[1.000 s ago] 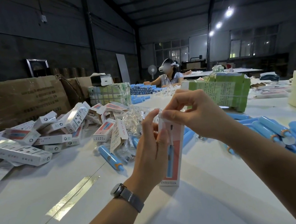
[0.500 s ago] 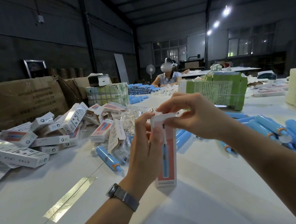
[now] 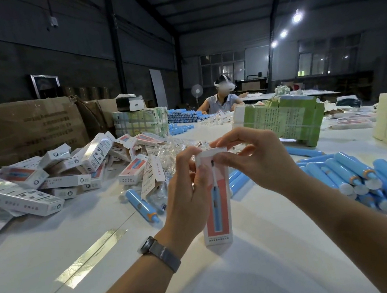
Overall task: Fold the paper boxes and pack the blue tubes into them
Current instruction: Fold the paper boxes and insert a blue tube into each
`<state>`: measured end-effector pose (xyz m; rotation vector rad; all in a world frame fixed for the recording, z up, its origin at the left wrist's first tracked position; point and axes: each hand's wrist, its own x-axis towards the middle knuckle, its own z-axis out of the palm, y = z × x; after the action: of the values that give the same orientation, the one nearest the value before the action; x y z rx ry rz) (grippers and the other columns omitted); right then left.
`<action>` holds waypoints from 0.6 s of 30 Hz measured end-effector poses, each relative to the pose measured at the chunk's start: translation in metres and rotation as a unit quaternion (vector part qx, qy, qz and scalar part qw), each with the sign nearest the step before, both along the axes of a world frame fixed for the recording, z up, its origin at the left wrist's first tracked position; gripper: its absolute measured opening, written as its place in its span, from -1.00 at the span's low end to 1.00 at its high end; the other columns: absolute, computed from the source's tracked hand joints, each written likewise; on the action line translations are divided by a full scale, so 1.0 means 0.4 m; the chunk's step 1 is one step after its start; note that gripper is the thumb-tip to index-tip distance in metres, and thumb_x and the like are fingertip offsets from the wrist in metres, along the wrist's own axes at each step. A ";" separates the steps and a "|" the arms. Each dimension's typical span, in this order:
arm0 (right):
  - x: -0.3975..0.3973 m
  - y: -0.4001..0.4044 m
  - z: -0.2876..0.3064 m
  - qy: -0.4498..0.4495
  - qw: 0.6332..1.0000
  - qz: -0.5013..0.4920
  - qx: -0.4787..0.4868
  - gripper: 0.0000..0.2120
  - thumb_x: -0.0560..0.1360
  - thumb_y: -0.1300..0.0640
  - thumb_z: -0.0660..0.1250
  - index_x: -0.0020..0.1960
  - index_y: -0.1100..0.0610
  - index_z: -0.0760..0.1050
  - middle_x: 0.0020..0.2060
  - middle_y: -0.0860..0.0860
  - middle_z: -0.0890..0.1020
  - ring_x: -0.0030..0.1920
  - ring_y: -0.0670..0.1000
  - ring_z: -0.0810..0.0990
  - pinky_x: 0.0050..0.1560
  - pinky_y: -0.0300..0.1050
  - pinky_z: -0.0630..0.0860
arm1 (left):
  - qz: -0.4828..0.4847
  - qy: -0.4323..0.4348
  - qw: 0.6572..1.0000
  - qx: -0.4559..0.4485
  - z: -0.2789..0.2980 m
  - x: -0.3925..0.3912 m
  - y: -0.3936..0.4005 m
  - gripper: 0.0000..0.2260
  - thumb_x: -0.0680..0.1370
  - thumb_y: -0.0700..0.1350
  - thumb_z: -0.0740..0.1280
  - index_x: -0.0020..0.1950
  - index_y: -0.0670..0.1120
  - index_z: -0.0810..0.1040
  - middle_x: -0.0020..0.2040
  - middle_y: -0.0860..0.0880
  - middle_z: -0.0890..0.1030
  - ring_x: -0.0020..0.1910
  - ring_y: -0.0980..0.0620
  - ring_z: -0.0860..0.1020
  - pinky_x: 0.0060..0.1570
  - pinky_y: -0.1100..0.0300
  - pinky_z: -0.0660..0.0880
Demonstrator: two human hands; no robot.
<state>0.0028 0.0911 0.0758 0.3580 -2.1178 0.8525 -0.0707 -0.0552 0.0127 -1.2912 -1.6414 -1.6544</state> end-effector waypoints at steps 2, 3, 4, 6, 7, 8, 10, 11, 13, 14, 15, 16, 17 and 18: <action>0.002 0.001 0.001 0.001 1.000 -0.002 0.001 -0.81 0.38 -0.04 0.48 -0.04 -0.03 0.62 -0.07 -0.01 0.71 -0.05 0.01 0.67 -0.17 0.11 0.63 | 0.000 0.008 1.000 0.005 -0.002 0.000 0.002 -0.82 0.67 -0.04 0.09 0.17 0.25 0.25 -0.09 0.15 0.57 -0.23 0.07 0.64 -0.32 0.16 0.63; 0.002 0.002 0.002 0.004 1.000 -0.005 0.002 -0.80 0.38 -0.06 0.47 -0.04 -0.03 0.63 -0.07 -0.01 0.71 -0.06 0.03 0.67 -0.18 0.12 0.62 | 0.002 0.010 1.000 0.005 -0.004 -0.001 0.003 -0.82 0.67 -0.05 0.08 0.20 0.23 0.26 -0.08 0.15 0.56 -0.22 0.08 0.63 -0.32 0.19 0.62; 0.002 0.002 0.002 0.010 1.000 -0.010 0.011 -0.82 0.39 -0.04 0.48 -0.04 -0.01 0.65 -0.06 -0.02 0.71 -0.06 0.03 0.67 -0.18 0.12 0.62 | 0.004 0.012 1.000 0.005 -0.005 -0.003 0.004 -0.82 0.67 -0.05 0.08 0.22 0.21 0.26 -0.07 0.16 0.55 -0.21 0.08 0.63 -0.31 0.22 0.61; -0.001 0.001 -0.003 0.016 1.000 -0.015 0.022 -0.88 0.42 0.05 0.49 -0.07 0.05 0.66 -0.06 -0.06 0.71 -0.03 -0.03 0.67 -0.19 0.09 0.62 | 0.004 0.010 1.000 0.006 -0.005 -0.002 0.004 -0.81 0.67 -0.05 0.08 0.20 0.24 0.27 -0.06 0.19 0.54 -0.19 0.09 0.63 -0.29 0.24 0.61; -0.003 0.000 -0.007 0.013 1.000 -0.010 0.011 -0.89 0.42 0.08 0.49 -0.07 0.08 0.67 -0.06 -0.06 0.71 -0.02 -0.04 0.67 -0.18 0.08 0.63 | 0.001 0.006 1.000 0.006 -0.005 -0.002 0.004 -0.81 0.67 -0.05 0.08 0.19 0.26 0.26 -0.06 0.17 0.55 -0.19 0.08 0.63 -0.28 0.21 0.62; -0.005 0.000 -0.011 0.008 1.000 -0.004 -0.004 -0.88 0.42 0.10 0.49 -0.06 0.10 0.66 -0.07 -0.06 0.70 -0.02 -0.05 0.66 -0.18 0.08 0.64 | -0.002 0.001 1.000 0.005 -0.004 -0.003 0.004 -0.82 0.67 -0.04 0.08 0.18 0.27 0.27 -0.07 0.14 0.56 -0.20 0.05 0.63 -0.28 0.18 0.63; -0.010 -0.004 -0.019 0.005 1.000 -0.001 -0.023 -0.88 0.42 0.12 0.49 -0.07 0.12 0.65 -0.07 -0.07 0.70 -0.05 -0.05 0.66 -0.18 0.06 0.64 | -0.011 -0.011 1.000 0.004 -0.004 -0.004 0.004 -0.87 0.67 -0.02 0.09 0.14 0.23 0.28 -0.09 0.12 0.57 -0.22 0.04 0.64 -0.29 0.17 0.62; -0.012 -0.005 -0.022 0.004 1.000 -0.003 -0.025 -0.90 0.42 0.13 0.49 -0.08 0.11 0.64 -0.08 -0.08 0.70 -0.09 -0.08 0.64 -0.20 0.00 0.64 | -0.014 -0.016 1.000 0.007 -0.004 -0.005 0.004 -0.89 0.67 -0.02 0.09 0.14 0.21 0.28 -0.09 0.14 0.58 -0.22 0.06 0.64 -0.29 0.20 0.61; -0.017 -0.007 -0.025 0.006 0.999 -0.007 -0.031 -0.91 0.43 0.18 0.50 -0.11 0.09 0.61 -0.08 -0.09 0.69 -0.17 -0.14 0.60 -0.26 -0.18 0.56 | -0.013 -0.019 1.000 0.013 -0.002 -0.006 0.004 -0.89 0.67 -0.02 0.10 0.13 0.21 0.29 -0.09 0.15 0.57 -0.21 0.10 0.63 -0.27 0.27 0.58; -0.019 -0.007 -0.026 0.007 0.999 -0.010 -0.031 -0.90 0.43 0.19 0.51 -0.11 0.08 0.60 -0.08 -0.10 0.69 -0.19 -0.16 0.59 -0.27 -0.22 0.53 | -0.011 -0.019 1.000 0.013 0.000 -0.004 0.004 -0.84 0.67 -0.02 0.11 0.11 0.28 0.28 -0.08 0.15 0.56 -0.21 0.10 0.63 -0.27 0.27 0.57; -0.020 -0.007 -0.026 0.008 0.999 -0.016 -0.027 -0.90 0.43 0.18 0.51 -0.12 0.08 0.60 -0.08 -0.11 0.69 -0.19 -0.16 0.59 -0.28 -0.20 0.53 | -0.010 -0.021 1.000 0.011 0.001 -0.003 0.004 -0.80 0.66 -0.02 0.11 0.09 0.35 0.28 -0.09 0.14 0.56 -0.20 0.09 0.63 -0.27 0.26 0.58; -0.021 -0.007 -0.026 0.011 0.999 -0.023 -0.021 -0.90 0.43 0.17 0.51 -0.11 0.07 0.60 -0.08 -0.11 0.69 -0.18 -0.15 0.59 -0.28 -0.15 0.56 | -0.007 -0.022 1.000 0.010 0.002 -0.002 0.004 -0.76 0.66 -0.01 0.11 0.06 0.40 0.28 -0.09 0.14 0.56 -0.20 0.08 0.63 -0.27 0.25 0.58; -0.021 -0.006 -0.027 0.015 0.999 -0.032 -0.014 -0.91 0.44 0.15 0.50 -0.10 0.07 0.60 -0.08 -0.11 0.69 -0.16 -0.13 0.60 -0.28 -0.08 0.58 | -0.002 -0.022 1.000 0.011 0.002 -0.003 0.004 -0.75 0.66 -0.01 0.12 0.06 0.42 0.28 -0.08 0.15 0.56 -0.20 0.08 0.63 -0.27 0.25 0.58; -0.021 -0.007 -0.027 0.022 0.999 -0.043 -0.005 -0.91 0.44 0.14 0.50 -0.09 0.07 0.61 -0.08 -0.10 0.68 -0.14 -0.10 0.61 -0.28 -0.02 0.59 | 0.005 -0.020 1.000 0.012 0.001 -0.003 0.005 -0.76 0.66 -0.01 0.12 0.07 0.40 0.28 -0.09 0.17 0.56 -0.19 0.08 0.63 -0.27 0.25 0.57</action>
<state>-0.0057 0.0885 0.0650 0.2762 -2.0720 0.7970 -0.0721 -0.0532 0.0132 -1.2440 -1.6440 -1.6986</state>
